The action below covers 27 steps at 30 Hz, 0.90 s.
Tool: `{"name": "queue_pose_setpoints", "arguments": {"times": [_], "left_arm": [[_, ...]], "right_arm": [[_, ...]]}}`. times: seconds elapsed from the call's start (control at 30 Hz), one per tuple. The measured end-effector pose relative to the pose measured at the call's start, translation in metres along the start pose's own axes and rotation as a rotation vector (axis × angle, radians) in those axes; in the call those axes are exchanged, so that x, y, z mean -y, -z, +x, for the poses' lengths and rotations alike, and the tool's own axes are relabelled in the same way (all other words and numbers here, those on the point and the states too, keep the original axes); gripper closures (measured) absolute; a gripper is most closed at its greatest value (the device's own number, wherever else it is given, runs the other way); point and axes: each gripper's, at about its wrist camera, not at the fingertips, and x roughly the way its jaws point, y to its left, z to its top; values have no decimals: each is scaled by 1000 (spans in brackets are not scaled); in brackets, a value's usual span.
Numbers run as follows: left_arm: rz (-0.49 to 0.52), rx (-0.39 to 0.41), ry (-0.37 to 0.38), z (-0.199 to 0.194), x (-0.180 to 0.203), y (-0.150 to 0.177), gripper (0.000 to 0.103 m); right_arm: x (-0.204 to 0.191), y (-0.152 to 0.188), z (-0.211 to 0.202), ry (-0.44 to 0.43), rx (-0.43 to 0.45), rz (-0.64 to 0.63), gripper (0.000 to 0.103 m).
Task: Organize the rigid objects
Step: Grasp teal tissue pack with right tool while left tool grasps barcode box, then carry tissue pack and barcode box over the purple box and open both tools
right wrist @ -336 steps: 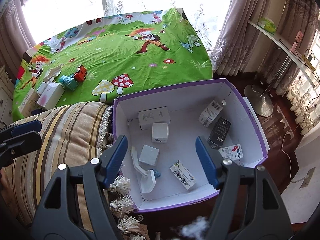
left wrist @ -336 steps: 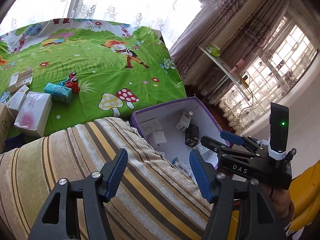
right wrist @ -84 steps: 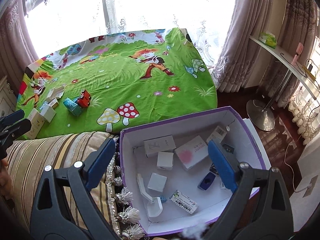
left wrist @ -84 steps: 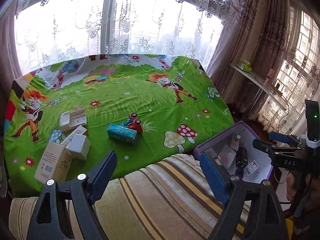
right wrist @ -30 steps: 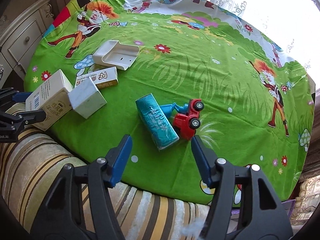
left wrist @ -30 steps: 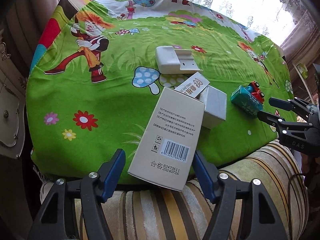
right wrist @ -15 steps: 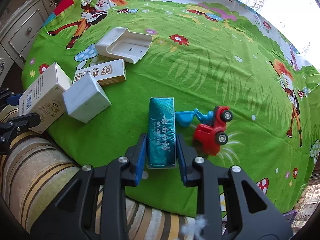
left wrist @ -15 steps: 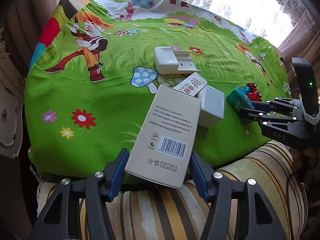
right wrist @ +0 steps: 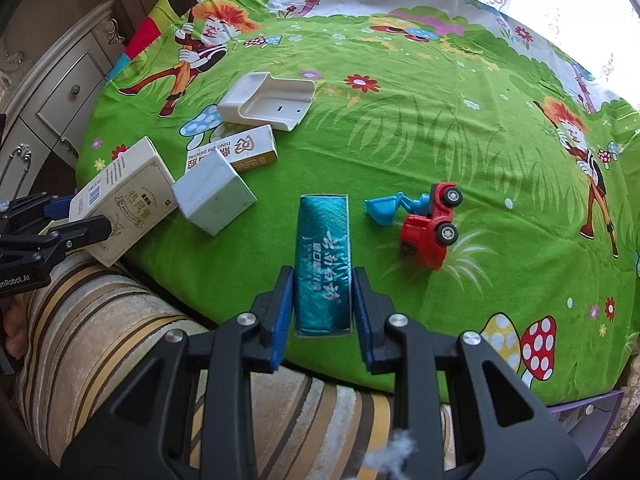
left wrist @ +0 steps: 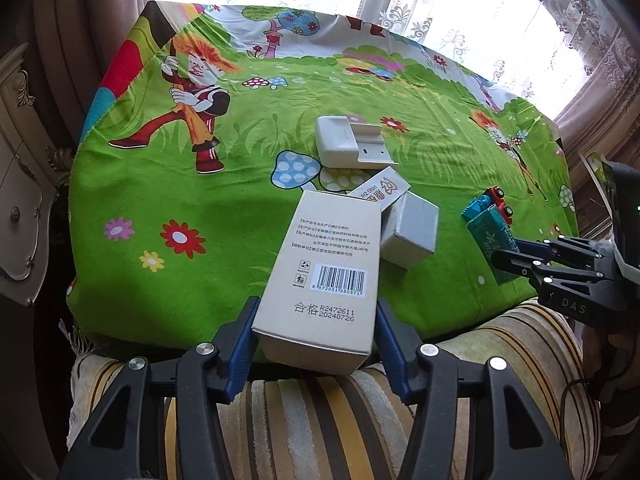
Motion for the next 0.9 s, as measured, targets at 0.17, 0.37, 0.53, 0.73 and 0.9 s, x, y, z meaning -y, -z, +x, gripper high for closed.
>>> {"name": "queue_pose_setpoints", "arguments": {"times": [0.17, 0.37, 0.53, 0.73, 0.9], "left_arm": [[-17, 20, 13, -10, 2, 2, 49], [-55, 60, 30, -25, 4, 5, 49], [-33, 81, 60, -36, 19, 9, 49], [17, 96, 98, -43, 48, 11, 49], [68, 82, 136, -40, 79, 14, 49]], "right_arm": [[2, 10, -16, 7, 25, 16, 70], [9, 25, -34, 0, 48, 50, 70], [18, 38, -48, 0, 70, 88, 70], [35, 58, -64, 3, 94, 150, 70], [53, 80, -77, 12, 100, 210, 70]]}}
